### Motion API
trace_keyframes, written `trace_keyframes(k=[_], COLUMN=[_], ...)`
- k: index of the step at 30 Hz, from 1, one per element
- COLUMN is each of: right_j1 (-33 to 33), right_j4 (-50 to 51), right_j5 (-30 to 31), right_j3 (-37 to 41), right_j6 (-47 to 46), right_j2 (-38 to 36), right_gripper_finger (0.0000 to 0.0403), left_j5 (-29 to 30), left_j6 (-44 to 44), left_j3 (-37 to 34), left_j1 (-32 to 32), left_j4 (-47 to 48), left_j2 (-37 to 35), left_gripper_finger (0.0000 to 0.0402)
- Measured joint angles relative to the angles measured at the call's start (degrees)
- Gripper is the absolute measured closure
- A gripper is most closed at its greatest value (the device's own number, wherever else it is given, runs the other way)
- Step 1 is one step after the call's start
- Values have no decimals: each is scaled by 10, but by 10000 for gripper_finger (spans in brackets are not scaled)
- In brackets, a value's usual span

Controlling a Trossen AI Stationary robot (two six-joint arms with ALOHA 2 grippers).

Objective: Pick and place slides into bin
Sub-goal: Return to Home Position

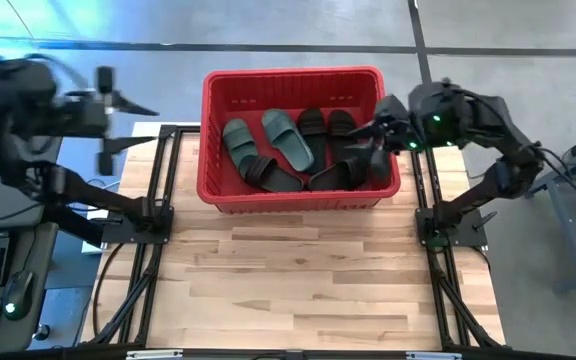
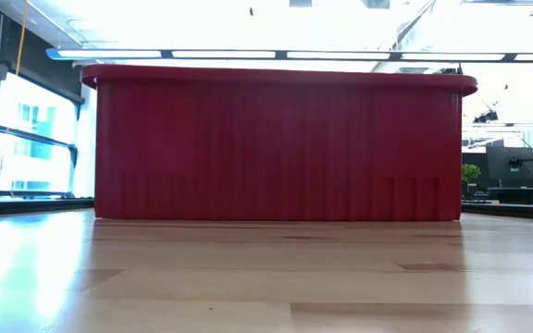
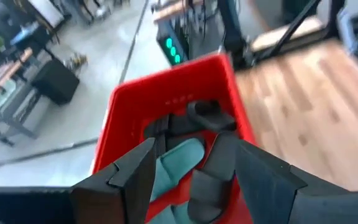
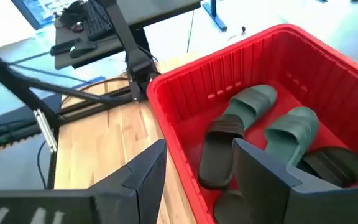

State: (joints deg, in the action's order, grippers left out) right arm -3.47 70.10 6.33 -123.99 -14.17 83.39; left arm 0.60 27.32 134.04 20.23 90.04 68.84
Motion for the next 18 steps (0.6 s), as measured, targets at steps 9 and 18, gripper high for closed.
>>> trace_keyframes(k=[9, 18], right_j1=[14, 14], right_j4=[-205, -589], right_j5=[-25, -102], right_j3=[261, 663], right_j6=[12, -50], right_j2=[-181, -381], right_gripper_finger=[229, 229], left_j5=[-2, -77], left_j6=[-77, -65], left_j3=[-141, -523], left_j1=[0, 0], left_j4=[-32, -348], left_j2=[-169, -365], left_gripper_finger=[202, 202])
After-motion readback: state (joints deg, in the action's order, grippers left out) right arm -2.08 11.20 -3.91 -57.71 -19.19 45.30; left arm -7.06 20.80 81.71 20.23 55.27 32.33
